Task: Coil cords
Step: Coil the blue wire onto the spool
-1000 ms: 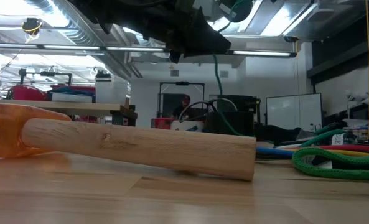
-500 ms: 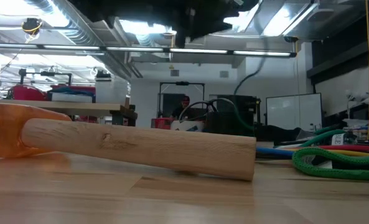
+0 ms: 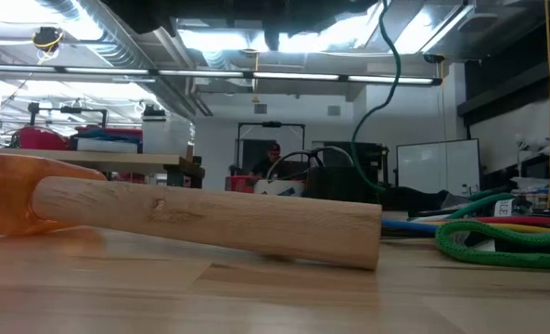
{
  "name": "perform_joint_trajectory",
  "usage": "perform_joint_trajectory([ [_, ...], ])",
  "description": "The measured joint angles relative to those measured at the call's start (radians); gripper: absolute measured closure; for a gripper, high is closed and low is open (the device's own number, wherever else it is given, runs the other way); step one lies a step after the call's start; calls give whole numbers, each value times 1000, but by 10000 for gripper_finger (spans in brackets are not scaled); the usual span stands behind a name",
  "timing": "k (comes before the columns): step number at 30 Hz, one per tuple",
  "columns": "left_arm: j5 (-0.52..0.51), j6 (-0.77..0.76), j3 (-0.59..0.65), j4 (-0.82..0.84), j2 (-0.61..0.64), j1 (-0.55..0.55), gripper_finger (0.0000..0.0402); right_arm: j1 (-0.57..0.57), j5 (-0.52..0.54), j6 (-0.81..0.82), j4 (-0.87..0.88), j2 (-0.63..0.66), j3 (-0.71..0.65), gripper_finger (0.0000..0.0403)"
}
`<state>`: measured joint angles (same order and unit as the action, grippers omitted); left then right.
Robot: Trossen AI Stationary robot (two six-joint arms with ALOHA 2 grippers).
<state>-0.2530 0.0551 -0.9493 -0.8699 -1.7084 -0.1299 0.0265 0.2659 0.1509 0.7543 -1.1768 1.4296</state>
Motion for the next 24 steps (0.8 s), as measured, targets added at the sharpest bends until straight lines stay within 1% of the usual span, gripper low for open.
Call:
perform_joint_trajectory([
  [6, 7, -6, 0, -19, 0, 0, 247, 0, -5, -5, -12, -42, 0, 400],
  [12, 7, -7, 0, -31, -3, 0, 247, 0, -7, -29, -82, -85, 0, 400],
  [16, 7, -7, 0, -30, -3, 0, 247, 0, -12, -51, -122, -95, -1, 399],
  [24, 7, -16, 0, -32, -3, 6, 247, 0, -24, -53, -142, -96, -1, 399],
])
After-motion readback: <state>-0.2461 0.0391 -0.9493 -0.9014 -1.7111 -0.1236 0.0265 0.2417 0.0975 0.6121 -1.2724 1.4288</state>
